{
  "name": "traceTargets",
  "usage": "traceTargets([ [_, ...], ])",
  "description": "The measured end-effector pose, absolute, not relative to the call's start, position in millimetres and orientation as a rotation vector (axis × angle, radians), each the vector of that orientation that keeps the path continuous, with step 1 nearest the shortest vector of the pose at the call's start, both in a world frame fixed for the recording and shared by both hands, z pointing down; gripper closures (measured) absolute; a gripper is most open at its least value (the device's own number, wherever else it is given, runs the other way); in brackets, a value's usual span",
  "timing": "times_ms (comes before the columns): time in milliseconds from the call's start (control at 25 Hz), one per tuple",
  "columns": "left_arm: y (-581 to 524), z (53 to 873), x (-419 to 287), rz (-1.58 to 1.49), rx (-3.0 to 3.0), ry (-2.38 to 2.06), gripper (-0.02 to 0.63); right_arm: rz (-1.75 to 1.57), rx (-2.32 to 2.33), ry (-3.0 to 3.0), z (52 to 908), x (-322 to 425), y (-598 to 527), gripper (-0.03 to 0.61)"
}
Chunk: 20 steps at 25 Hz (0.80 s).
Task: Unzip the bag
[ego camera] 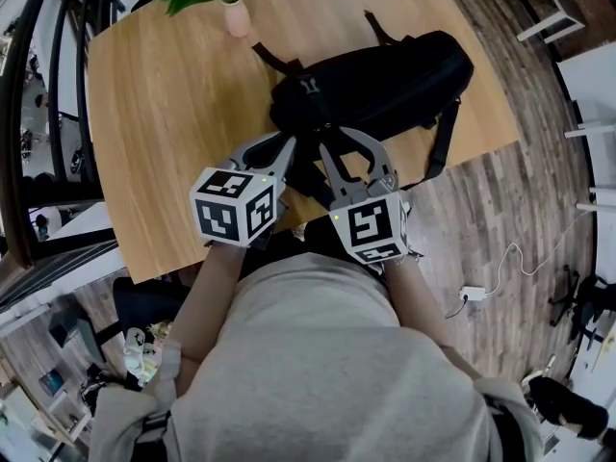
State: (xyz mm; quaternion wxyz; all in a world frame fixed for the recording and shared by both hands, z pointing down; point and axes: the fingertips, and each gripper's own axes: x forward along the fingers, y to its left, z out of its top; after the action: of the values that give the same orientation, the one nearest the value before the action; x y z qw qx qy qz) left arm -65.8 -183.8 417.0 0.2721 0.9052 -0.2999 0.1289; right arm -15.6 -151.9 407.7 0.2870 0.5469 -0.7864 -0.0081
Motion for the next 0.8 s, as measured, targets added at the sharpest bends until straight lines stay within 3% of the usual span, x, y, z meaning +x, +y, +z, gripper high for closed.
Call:
traceTargets([
  [800, -184, 418, -65, 0.339, 2.424, -0.804, 0.564, -0.363, 1.323, -1.859, 425, -18, -155, 0.436],
])
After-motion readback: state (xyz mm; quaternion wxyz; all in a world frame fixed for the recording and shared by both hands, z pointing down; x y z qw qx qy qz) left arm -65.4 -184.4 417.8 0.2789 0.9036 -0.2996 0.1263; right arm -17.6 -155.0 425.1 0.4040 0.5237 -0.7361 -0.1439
